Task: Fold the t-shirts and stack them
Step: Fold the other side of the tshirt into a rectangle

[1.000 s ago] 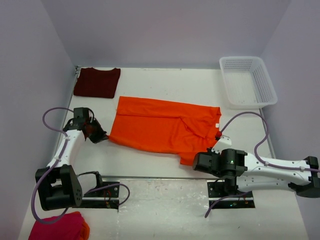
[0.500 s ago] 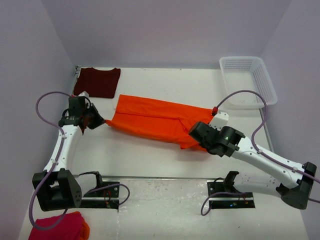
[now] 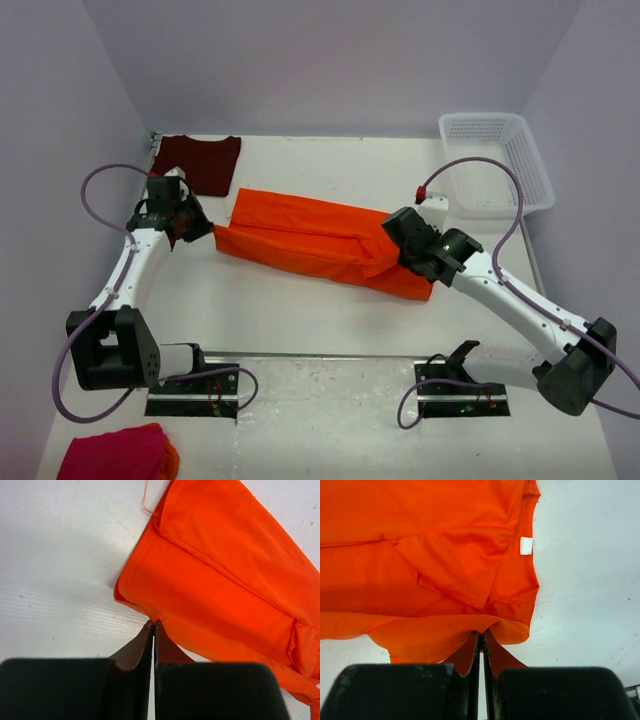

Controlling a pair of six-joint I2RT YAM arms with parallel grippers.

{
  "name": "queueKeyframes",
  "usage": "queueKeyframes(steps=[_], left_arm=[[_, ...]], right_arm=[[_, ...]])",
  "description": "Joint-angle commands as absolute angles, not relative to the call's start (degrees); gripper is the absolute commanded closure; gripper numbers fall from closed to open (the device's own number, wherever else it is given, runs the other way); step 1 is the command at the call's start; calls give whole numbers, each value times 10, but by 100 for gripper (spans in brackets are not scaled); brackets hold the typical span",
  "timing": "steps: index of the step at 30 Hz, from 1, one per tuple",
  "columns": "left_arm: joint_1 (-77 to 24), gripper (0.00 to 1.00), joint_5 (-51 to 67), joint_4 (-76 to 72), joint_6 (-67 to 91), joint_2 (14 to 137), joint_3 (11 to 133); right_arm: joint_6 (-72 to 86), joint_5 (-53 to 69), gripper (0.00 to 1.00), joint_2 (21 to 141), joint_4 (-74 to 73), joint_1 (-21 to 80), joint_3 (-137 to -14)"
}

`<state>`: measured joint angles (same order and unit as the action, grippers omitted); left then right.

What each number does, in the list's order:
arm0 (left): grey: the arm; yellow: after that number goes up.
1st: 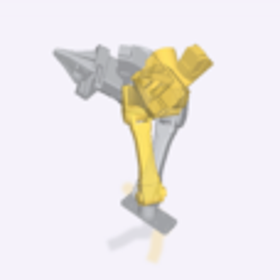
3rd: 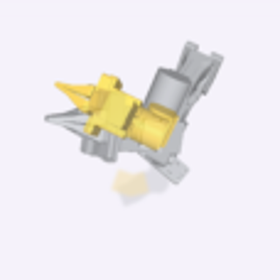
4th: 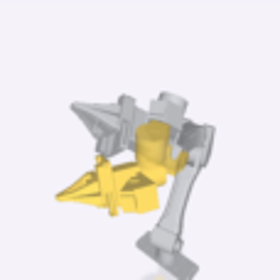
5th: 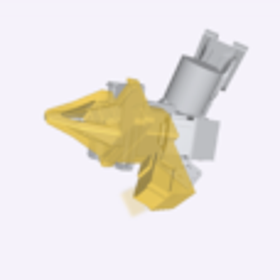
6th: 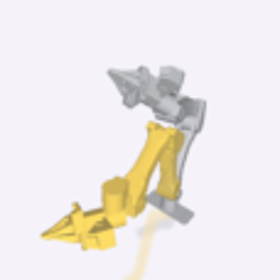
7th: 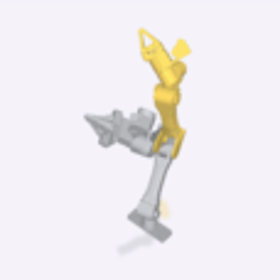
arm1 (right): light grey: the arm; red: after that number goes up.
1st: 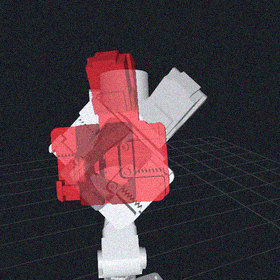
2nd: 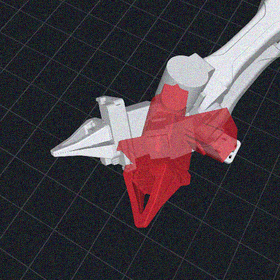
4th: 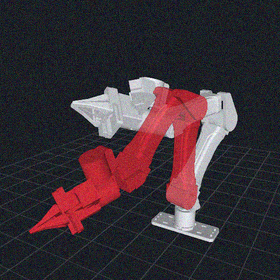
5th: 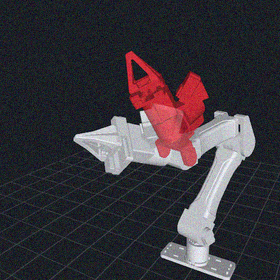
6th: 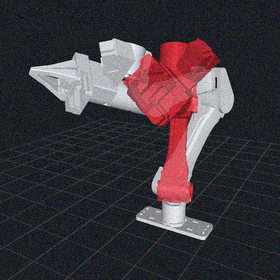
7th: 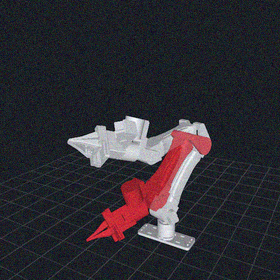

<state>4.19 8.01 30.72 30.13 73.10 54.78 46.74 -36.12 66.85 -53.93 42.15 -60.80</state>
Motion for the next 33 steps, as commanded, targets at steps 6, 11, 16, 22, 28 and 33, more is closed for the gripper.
queueKeyframes(steps=[6,11,16,22,28,33], left_arm=[[4,100,44,271,298,817,639],[-27,100,14,271,312,868,674],[-30,100,3,266,331,924,685],[-30,100,-18,257,351,953,700],[-31,100,-19,256,363,992,729],[-33,100,-33,258,364,1029,750]], right_arm=[[392,-326,100,700,-482,344,-617],[374,-310,100,725,-475,317,-617],[356,-294,100,754,-456,294,-615],[338,-274,100,810,-433,278,-634],[323,-253,100,862,-420,262,-667],[314,-245,100,901,-417,256,-697]])
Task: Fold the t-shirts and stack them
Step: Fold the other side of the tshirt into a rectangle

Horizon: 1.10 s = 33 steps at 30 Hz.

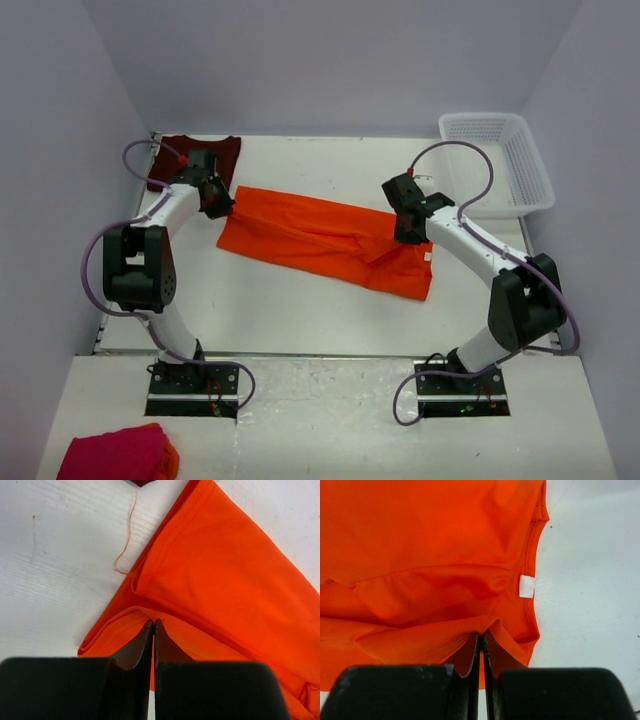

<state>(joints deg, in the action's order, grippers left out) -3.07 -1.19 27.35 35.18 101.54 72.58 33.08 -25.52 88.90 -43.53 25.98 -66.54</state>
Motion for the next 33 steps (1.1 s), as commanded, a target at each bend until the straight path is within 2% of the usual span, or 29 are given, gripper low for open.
queueKeyframes(steps=[1,18,33], left_arm=[[-33,100,-33,258,365,1034,752],[-33,100,-59,266,371,1059,791],[-33,100,-59,277,370,1127,838]], right_arm=[[313,-242,100,910,-417,254,-705],[296,-241,100,916,-417,217,-724],[273,-200,100,983,-405,189,-770]])
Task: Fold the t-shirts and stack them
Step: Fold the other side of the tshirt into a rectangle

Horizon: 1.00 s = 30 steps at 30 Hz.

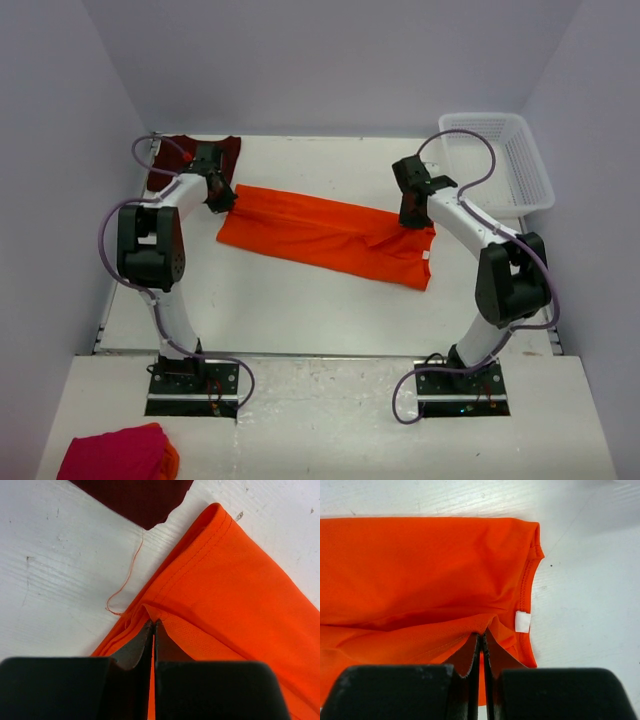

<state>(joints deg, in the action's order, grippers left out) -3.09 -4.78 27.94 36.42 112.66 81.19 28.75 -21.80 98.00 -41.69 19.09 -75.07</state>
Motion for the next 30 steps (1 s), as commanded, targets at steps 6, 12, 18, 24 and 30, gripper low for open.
queueKeyframes(steps=[6,12,18,24,30], left_arm=[[-33,93,-77,282,364,1135,854],[-47,65,-157,229,363,1059,798],[-76,49,-214,221,359,1005,778],[-116,48,-161,191,359,997,772],[-146,71,-4,133,366,1066,757]], right_arm=[[270,-188,100,1011,-397,189,-771],[269,-199,100,1034,-394,189,-779],[272,-209,100,1035,-397,189,-782],[280,-220,100,1036,-401,189,-783],[287,-231,100,1049,-410,186,-800]])
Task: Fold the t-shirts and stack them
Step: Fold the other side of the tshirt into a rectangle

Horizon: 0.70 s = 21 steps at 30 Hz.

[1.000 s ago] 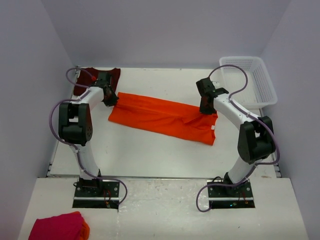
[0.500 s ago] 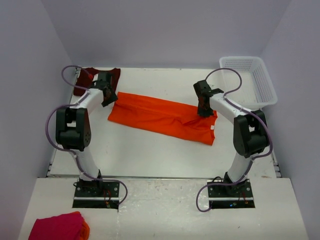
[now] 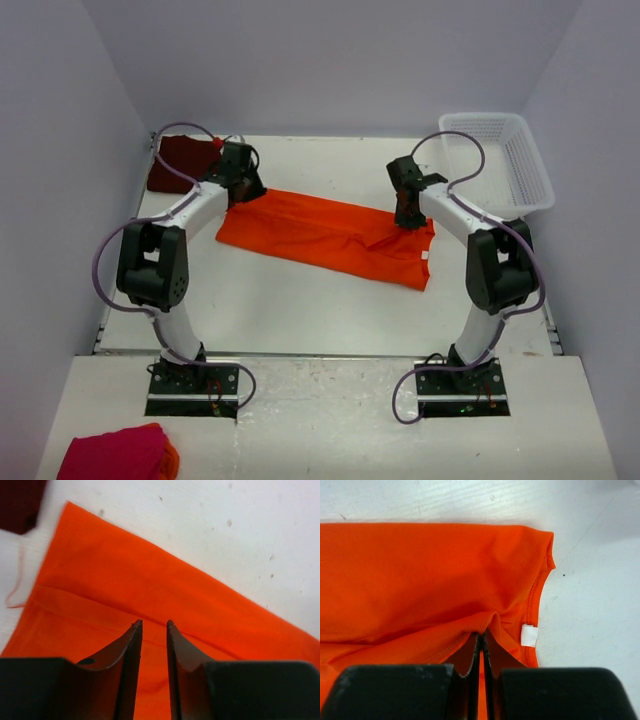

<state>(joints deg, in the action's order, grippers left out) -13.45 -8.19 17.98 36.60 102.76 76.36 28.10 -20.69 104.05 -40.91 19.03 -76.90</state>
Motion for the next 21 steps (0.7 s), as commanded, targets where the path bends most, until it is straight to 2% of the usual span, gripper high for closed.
queueKeyframes(steps=[1,2,4,9,14,16,19,20,21], left_arm=[[-148,74,-2,129,367,1072,751],[-150,79,12,120,369,1077,746],[-152,81,11,106,369,1082,730],[-152,82,3,102,364,1080,721],[-153,83,-18,94,356,1068,722],[-156,83,-17,91,356,1064,723],[-166,83,-9,90,349,1055,729],[-170,83,-6,91,343,1051,731],[-173,83,-6,91,338,1049,732]], right_arm=[[289,-231,100,1054,-410,185,-802],[291,-236,100,1056,-413,185,-809],[289,-236,100,1060,-410,185,-814],[275,-215,100,1090,-399,184,-842],[259,-201,99,1156,-391,183,-924],[247,-179,89,1168,-380,182,-959],[222,-164,67,1188,-358,183,-1005],[217,-170,54,1195,-377,183,-1024],[220,-180,52,1199,-389,183,-1036]])
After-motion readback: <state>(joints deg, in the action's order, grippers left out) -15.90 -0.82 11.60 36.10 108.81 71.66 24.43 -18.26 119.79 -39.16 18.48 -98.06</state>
